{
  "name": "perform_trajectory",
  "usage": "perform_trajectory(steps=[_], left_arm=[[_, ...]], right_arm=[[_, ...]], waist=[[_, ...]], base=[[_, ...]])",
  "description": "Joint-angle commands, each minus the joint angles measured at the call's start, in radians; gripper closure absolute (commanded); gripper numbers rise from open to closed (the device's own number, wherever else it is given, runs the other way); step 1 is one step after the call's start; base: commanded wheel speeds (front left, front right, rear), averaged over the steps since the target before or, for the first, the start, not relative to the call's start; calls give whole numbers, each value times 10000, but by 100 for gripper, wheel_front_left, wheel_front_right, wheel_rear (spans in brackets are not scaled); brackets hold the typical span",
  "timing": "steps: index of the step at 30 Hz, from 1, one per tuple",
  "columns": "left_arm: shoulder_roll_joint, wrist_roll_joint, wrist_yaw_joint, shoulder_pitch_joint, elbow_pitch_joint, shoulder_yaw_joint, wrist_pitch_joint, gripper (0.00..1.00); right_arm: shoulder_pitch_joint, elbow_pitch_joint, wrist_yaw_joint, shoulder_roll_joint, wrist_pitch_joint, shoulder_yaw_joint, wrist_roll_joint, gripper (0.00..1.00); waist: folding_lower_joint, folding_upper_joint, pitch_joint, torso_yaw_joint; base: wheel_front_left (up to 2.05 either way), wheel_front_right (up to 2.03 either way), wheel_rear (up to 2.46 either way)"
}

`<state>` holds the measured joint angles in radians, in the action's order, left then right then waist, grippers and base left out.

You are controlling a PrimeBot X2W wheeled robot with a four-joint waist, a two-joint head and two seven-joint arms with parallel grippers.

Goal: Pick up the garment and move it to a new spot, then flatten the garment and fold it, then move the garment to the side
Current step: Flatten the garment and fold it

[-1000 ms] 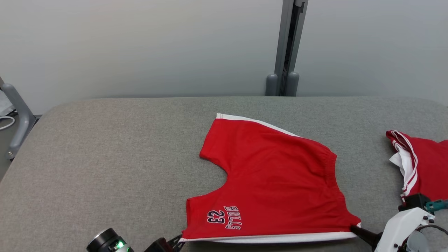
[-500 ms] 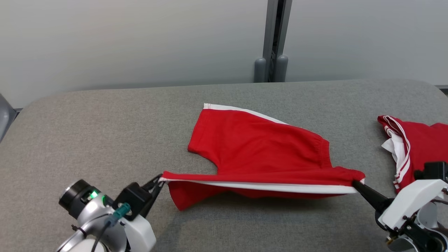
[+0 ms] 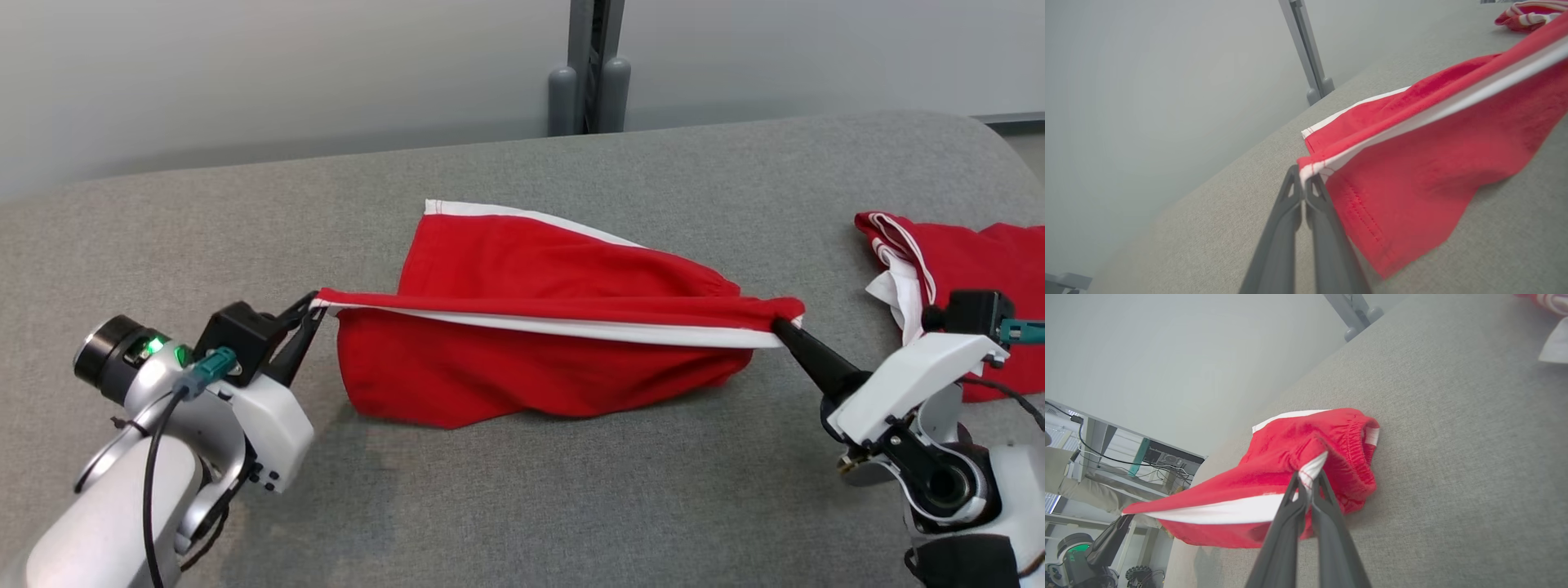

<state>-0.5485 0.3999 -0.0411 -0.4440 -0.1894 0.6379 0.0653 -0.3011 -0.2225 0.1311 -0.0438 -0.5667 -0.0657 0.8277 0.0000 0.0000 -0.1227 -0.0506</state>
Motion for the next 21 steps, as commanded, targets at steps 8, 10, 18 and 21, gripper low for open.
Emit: perform_trajectory(steps=[8,10,18,21], left_arm=[[274,-90,744,-1698,-1697,134,-18,100],[360,-115,887,-2043,-2067,182,-10,100],[550,-80,1286,-3124,-3312,339,-21,100],[623,-108,1420,-3571,-3800,447,-24,100]], right_arm=[[-1647,-1905,-4,-130,1138,894,596,100],[-2055,-2485,-4,-131,1408,1091,770,100],[-3494,-4483,-4,-135,2427,2040,1548,100],[-4106,-5320,-4,-135,2859,2419,1961,100]], waist=[[0,0,-678,-484],[0,0,-788,-582],[0,0,-1172,-982],[0,0,-1330,-1136]], base=[[0,0,0],[0,0,0],[0,0,0],[0,0,0]])
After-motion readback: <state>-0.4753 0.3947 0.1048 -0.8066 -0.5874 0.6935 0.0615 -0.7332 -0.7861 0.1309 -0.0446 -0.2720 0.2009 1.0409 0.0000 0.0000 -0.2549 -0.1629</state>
